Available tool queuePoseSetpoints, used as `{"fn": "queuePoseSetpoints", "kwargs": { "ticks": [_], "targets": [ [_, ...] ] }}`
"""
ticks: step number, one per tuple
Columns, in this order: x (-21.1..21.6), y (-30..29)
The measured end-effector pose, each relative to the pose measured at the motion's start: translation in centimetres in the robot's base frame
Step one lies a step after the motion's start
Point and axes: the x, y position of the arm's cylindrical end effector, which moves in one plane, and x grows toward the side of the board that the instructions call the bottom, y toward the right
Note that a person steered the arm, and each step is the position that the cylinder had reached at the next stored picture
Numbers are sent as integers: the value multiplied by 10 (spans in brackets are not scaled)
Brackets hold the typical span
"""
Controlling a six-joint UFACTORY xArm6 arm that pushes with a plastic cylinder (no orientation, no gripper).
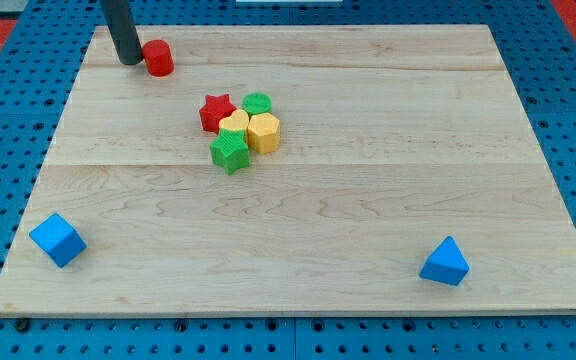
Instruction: Push the red circle to the left of the yellow heart
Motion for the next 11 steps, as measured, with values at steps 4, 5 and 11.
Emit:
{"fn": "queuePoseSetpoints", "kwargs": {
  "ticks": [4,5,11],
  "targets": [
    [-5,41],
    [41,62],
    [144,78]
  ]
}}
